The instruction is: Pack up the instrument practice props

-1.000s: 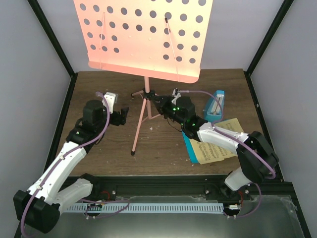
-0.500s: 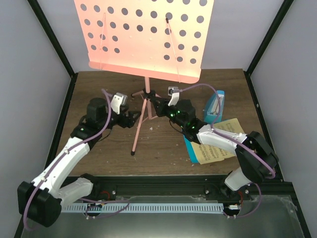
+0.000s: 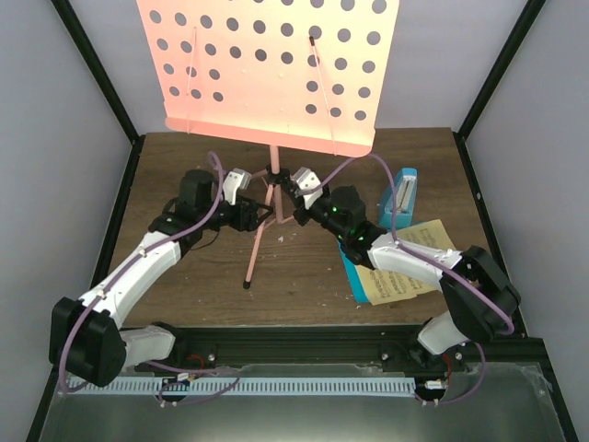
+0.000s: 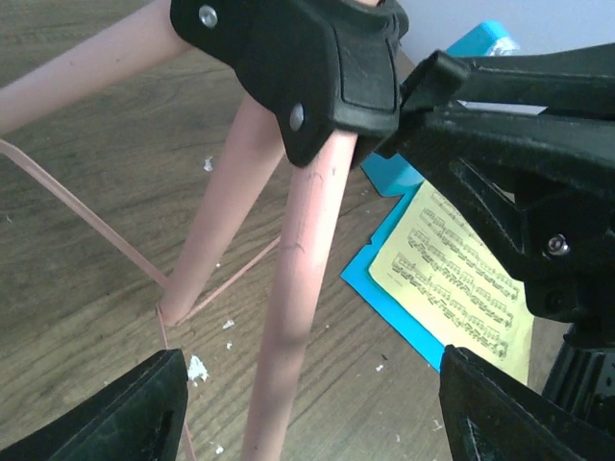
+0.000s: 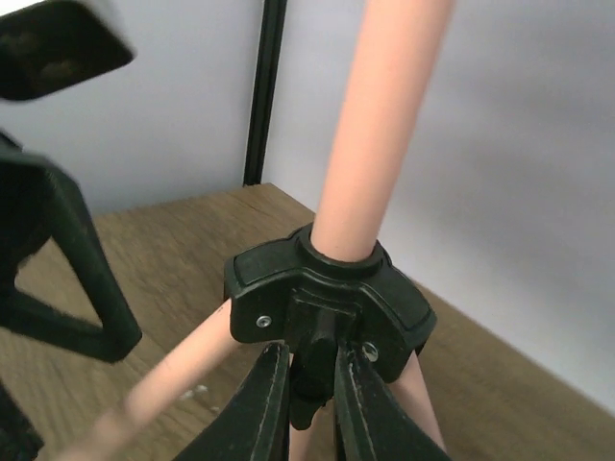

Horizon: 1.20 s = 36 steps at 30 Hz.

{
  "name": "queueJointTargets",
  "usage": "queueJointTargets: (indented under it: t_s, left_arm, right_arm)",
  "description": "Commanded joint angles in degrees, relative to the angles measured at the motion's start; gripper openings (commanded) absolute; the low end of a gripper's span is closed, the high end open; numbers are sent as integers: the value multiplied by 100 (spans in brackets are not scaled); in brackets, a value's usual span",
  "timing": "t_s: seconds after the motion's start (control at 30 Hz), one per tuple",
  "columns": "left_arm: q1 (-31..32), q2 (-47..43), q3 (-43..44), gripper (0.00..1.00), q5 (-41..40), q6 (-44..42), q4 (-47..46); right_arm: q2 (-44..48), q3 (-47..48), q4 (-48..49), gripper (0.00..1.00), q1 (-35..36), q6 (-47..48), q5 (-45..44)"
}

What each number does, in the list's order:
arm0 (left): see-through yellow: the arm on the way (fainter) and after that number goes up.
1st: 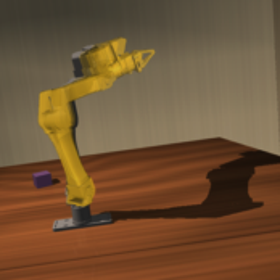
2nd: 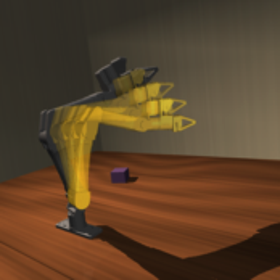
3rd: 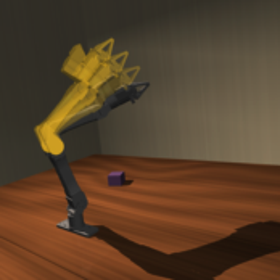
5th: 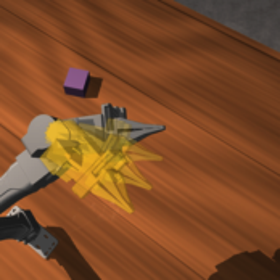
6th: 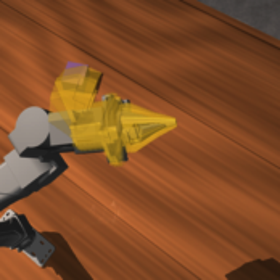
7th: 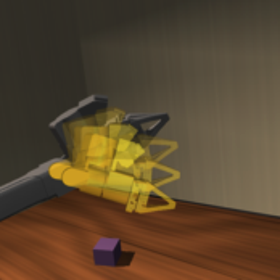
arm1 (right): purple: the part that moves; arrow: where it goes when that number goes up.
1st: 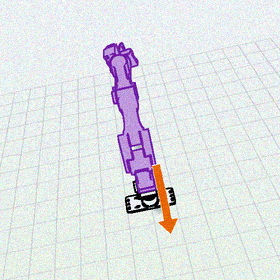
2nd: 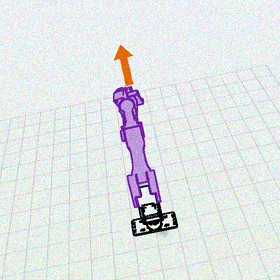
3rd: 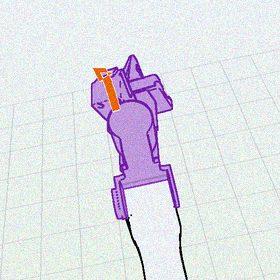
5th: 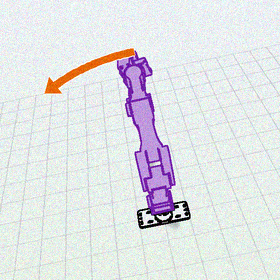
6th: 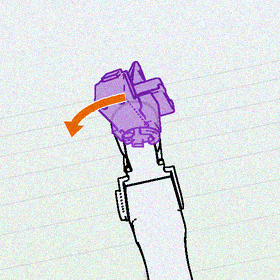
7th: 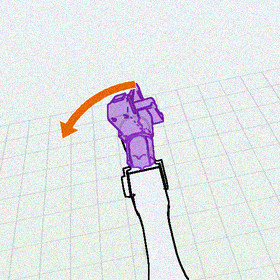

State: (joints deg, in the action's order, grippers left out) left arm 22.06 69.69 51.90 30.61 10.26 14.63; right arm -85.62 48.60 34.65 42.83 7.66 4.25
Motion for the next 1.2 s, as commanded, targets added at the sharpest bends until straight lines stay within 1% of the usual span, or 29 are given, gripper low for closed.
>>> queueJointTargets:
  t_s: [0.0, 0.1, 0.2, 0.3, 0.33, 0.4, 0.5, 0.53, 0.67, 0.77, 0.93, 1.07, 1.17]
  left_arm:
    - [9, 154, 251, 70, -167, -42, 101]
    - [8, 267, 318, 64, -353, -125, 188]
    - [8, 361, 362, 57, -364, -185, 220]
    - [8, 425, 389, 52, -314, -233, 220]
    - [8, 437, 391, 51, -292, -241, 217]
    - [4, 449, 396, 50, -225, -252, 207]
    - [8, 466, 391, 50, -150, -234, 189]
    - [13, 466, 391, 50, -145, -231, 190]
    - [8, 381, 383, 51, -213, -266, 221]
    - [8, 187, 333, 55, -464, -337, 232]
    - [8, -253, 159, 64, -1223, -490, 193]
    - [4, -600, -22, 67, -1564, -558, 46]
    - [17, -843, -195, 69, -1828, -588, -133]
  right_arm:
    - [37, 153, -550, 1, 169, 2081, 523]
    - [-14, 201, -653, 1, 164, 2766, 452]
    - [-54, 237, -692, 1, 173, 3497, 396]
    - [-92, 334, -782, 1, 181, 3989, 295]
    - [-94, 361, -806, 3, 182, 4113, 256]
    - [-46, 394, -826, 19, 182, 4223, 213]
    - [172, 354, -755, 43, 185, 3966, 260]
    - [277, 307, -716, 48, 182, 3795, 290]
    - [738, 44, -673, 59, 182, 2907, 442]
    - [1127, -281, -553, 66, 182, 2044, 404]
    - [1797, -804, -321, 80, 150, -31, -24]
    - [2149, -829, -657, 95, 75, -1940, -480]
    - [2233, -762, -875, 96, 4, -3068, -454]
